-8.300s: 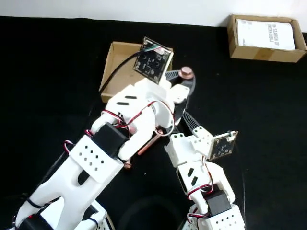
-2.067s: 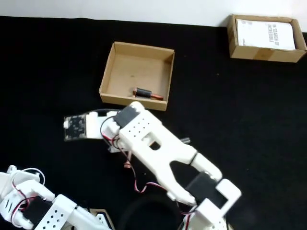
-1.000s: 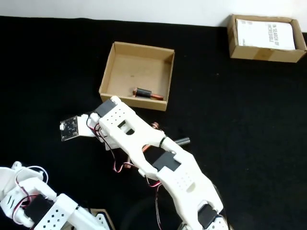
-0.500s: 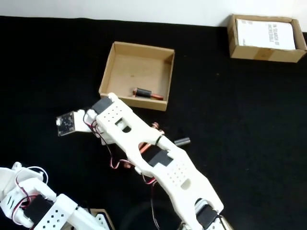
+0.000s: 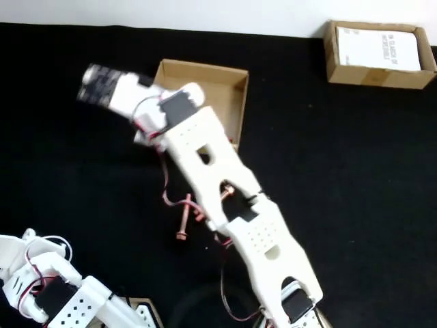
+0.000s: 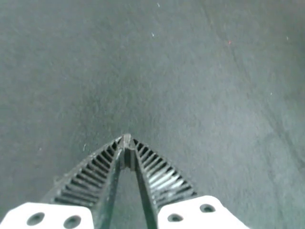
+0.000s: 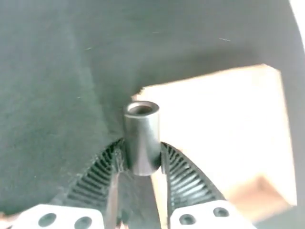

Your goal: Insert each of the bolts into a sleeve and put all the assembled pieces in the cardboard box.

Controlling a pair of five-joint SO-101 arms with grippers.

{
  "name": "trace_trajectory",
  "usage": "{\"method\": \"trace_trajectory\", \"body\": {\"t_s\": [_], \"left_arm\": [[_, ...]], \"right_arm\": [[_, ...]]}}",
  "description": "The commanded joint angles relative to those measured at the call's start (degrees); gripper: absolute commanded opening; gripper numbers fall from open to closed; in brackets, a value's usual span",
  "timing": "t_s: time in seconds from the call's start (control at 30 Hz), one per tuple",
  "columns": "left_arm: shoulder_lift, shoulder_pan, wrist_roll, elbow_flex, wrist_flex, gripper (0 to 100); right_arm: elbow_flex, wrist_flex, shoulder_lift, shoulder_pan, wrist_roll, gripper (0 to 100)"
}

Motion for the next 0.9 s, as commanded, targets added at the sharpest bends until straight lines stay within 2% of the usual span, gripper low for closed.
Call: {"method": "trace_trajectory", "body": {"t_s": [0.0, 0.1, 0.3, 0.5, 0.63, 0.73, 0.87], "left_arm": [[-0.1, 3.8, -0.3, 1.0, 3.0, 1], [-0.2, 6.2, -0.3, 1.0, 5.8, 1], [0.0, 7.5, -0.2, 1.0, 6.9, 1], [-0.2, 13.1, -0.3, 0.4, 10.3, 1], [-0.2, 17.2, -0.3, 0.1, 10.4, 1], [0.2, 22.9, -1.1, -2.2, 13.3, 1], [0.2, 32.4, -2.3, -5.7, 16.8, 1]], "right_arm": [[-17.1, 6.0, -1.0, 5.0, -5.3, 0.8], [-23.3, 6.1, -4.0, 10.9, -8.1, 0.6], [-9.5, 6.2, -22.4, 19.2, -8.2, 0.6], [23.2, 6.2, -49.3, 21.8, -8.7, 0.6], [50.1, 6.0, -68.8, 21.8, -15.8, 0.6], [69.4, 4.1, -81.7, 22.0, -20.4, 0.6], [92.6, -5.5, -97.0, 28.6, -26.4, 0.6]]}}
